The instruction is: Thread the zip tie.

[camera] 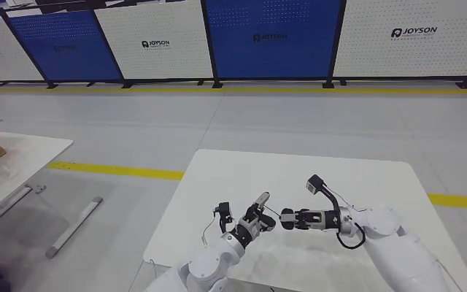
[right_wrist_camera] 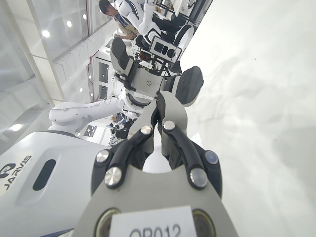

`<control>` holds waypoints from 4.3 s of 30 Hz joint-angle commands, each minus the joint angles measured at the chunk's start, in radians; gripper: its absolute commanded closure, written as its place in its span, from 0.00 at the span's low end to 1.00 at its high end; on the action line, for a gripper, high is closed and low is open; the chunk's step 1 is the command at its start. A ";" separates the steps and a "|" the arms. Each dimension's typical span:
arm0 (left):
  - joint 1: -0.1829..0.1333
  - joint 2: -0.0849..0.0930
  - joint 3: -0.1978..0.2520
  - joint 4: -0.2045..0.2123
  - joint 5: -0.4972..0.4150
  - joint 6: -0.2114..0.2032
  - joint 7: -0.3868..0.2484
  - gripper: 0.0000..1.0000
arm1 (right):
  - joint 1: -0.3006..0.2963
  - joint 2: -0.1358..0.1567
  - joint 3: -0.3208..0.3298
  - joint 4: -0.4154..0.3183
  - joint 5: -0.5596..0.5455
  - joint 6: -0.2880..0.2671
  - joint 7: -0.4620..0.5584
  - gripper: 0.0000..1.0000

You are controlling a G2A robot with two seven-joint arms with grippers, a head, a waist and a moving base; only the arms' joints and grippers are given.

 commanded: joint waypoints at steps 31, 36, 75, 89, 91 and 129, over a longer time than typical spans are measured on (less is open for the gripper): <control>0.026 0.003 -0.063 0.044 0.096 -0.047 -0.195 0.64 | -0.009 0.010 0.012 -0.032 -0.032 0.037 0.009 1.00; 0.032 0.000 -0.068 0.040 0.101 -0.044 -0.195 0.73 | -0.009 0.010 0.012 -0.032 -0.032 0.037 0.009 1.00; 0.050 -0.017 -0.091 0.037 0.148 -0.033 -0.240 1.00 | -0.034 0.015 0.019 -0.078 -0.054 0.058 -0.030 1.00; 0.059 -0.025 -0.108 0.035 0.189 -0.056 -0.179 1.00 | -0.121 0.050 0.129 -0.131 -0.029 0.040 -0.067 0.00; 0.059 -0.029 -0.105 0.040 0.247 -0.055 -0.088 1.00 | -0.151 0.060 0.162 -0.143 -0.041 0.038 -0.099 0.00; 0.135 -0.021 -0.247 -0.020 0.084 -0.042 -0.189 1.00 | -0.235 0.082 0.230 -0.208 -0.058 0.040 -0.157 0.00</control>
